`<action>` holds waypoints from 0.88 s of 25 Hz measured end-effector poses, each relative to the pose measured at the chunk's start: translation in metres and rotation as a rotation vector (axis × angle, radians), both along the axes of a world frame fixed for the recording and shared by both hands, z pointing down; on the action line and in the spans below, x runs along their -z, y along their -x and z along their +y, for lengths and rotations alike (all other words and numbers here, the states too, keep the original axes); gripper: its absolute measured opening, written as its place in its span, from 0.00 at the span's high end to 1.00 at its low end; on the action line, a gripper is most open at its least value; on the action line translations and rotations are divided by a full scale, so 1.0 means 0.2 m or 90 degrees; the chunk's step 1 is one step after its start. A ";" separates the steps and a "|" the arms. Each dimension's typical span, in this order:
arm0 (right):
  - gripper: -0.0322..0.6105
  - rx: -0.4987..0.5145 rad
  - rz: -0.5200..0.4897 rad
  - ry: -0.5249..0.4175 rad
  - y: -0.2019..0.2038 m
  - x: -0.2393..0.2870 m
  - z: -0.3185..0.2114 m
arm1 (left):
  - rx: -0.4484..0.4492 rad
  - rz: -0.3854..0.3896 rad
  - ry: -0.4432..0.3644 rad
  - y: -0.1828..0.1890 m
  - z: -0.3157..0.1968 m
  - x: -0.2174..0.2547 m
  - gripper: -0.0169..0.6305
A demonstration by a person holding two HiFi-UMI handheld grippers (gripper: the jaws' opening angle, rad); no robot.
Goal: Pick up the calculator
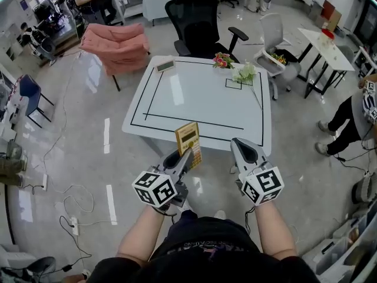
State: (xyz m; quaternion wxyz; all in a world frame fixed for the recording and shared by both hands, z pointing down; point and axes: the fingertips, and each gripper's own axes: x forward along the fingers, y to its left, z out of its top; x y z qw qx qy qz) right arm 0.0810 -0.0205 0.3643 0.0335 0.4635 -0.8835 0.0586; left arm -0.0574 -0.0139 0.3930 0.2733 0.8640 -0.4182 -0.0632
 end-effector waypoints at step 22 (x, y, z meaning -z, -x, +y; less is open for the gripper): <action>0.95 0.112 -0.021 0.011 -0.19 -0.12 0.42 | 0.085 -0.034 -0.006 -0.28 0.53 -0.01 0.85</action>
